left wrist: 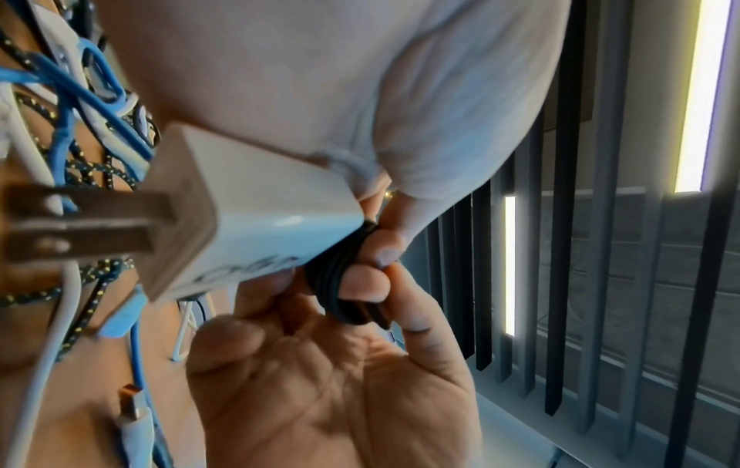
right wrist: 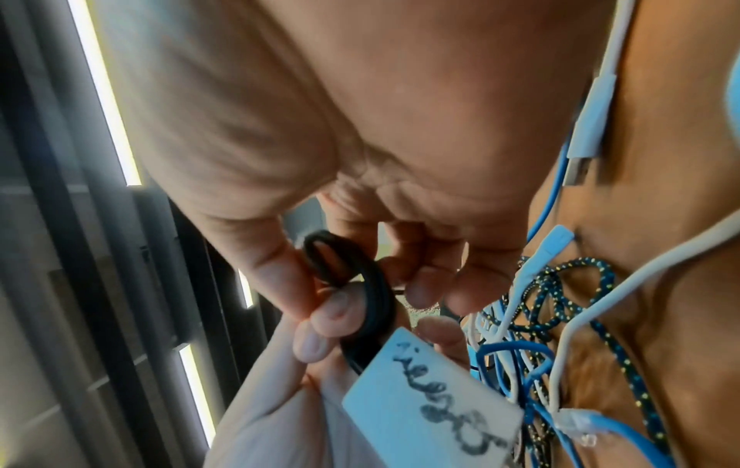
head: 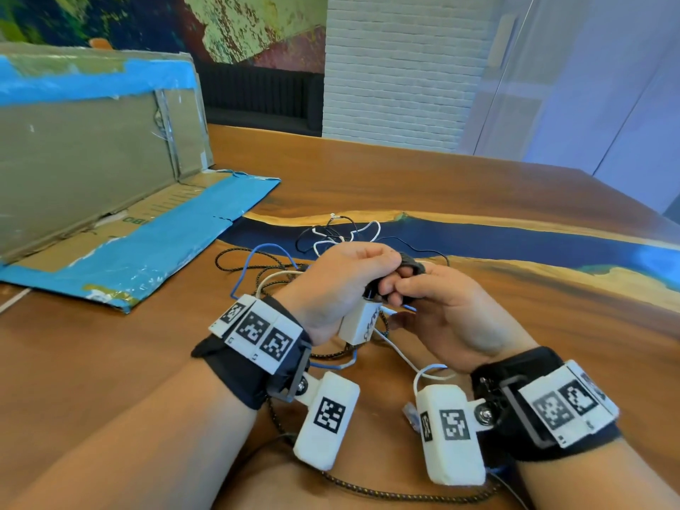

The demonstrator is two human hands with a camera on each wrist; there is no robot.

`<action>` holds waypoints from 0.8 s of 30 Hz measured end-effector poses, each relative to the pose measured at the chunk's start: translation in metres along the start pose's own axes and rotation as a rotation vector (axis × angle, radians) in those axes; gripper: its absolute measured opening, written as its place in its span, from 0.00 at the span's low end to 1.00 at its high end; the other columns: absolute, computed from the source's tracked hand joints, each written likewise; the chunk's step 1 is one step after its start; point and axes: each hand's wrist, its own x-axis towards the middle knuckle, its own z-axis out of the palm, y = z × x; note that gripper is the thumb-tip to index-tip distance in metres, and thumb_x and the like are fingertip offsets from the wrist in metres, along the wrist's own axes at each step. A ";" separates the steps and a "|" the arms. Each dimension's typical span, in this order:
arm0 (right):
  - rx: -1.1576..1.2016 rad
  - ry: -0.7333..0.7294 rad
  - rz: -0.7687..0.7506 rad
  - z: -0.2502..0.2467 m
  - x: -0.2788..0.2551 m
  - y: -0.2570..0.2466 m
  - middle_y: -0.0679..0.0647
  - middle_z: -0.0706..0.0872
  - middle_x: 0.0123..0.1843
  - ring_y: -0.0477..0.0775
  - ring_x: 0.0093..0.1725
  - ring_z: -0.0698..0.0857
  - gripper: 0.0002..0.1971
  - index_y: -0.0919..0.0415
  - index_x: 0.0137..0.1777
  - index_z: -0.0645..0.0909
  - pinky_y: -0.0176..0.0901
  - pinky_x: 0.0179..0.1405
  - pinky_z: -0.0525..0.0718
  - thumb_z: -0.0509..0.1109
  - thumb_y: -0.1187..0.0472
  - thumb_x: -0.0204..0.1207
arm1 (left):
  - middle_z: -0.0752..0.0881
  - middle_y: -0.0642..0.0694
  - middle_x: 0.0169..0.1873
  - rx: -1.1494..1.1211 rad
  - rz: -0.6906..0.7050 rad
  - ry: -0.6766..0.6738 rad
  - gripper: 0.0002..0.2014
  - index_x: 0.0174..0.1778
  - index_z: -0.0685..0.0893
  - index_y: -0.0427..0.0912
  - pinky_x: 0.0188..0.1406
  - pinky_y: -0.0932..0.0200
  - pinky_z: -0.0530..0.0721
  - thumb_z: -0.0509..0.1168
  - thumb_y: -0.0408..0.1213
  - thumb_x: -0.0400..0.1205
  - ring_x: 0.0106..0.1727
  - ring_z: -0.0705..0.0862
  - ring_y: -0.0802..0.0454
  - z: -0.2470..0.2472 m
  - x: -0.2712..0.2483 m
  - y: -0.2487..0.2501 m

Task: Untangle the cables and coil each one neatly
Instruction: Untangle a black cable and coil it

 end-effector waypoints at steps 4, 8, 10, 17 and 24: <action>-0.095 0.131 -0.084 -0.002 0.002 0.000 0.57 0.87 0.38 0.50 0.37 0.83 0.06 0.68 0.50 0.89 0.39 0.32 0.81 0.72 0.66 0.79 | 0.78 0.46 0.27 0.055 0.057 0.056 0.12 0.48 0.82 0.32 0.40 0.62 0.81 0.57 0.33 0.92 0.32 0.81 0.52 -0.006 0.002 -0.003; -0.189 0.284 -0.153 -0.003 0.003 0.003 0.64 0.91 0.41 0.54 0.40 0.83 0.09 0.64 0.53 0.93 0.42 0.35 0.87 0.72 0.73 0.81 | 0.77 0.48 0.27 0.082 0.098 0.063 0.11 0.47 0.79 0.34 0.46 0.54 0.77 0.56 0.32 0.92 0.35 0.79 0.49 -0.007 0.005 -0.006; -0.201 0.335 -0.180 -0.002 0.002 0.001 0.63 0.93 0.42 0.53 0.39 0.87 0.09 0.62 0.52 0.93 0.43 0.36 0.89 0.73 0.73 0.80 | 0.77 0.47 0.28 0.087 0.112 0.070 0.12 0.45 0.78 0.35 0.48 0.52 0.77 0.56 0.33 0.93 0.36 0.80 0.49 -0.007 0.006 -0.007; 0.121 0.342 -0.119 -0.001 0.001 -0.005 0.59 0.88 0.37 0.60 0.39 0.84 0.11 0.60 0.54 0.77 0.50 0.41 0.84 0.65 0.77 0.82 | 0.79 0.48 0.27 0.134 0.164 0.110 0.15 0.46 0.80 0.26 0.54 0.44 0.77 0.58 0.35 0.92 0.37 0.83 0.49 -0.008 0.007 -0.009; 0.334 0.311 -0.162 0.004 0.002 -0.008 0.61 0.89 0.36 0.59 0.42 0.91 0.20 0.58 0.68 0.70 0.60 0.61 0.89 0.65 0.78 0.82 | 0.80 0.47 0.29 0.216 0.216 0.136 0.15 0.47 0.79 0.22 0.47 0.58 0.81 0.56 0.31 0.92 0.38 0.82 0.50 -0.009 0.005 -0.004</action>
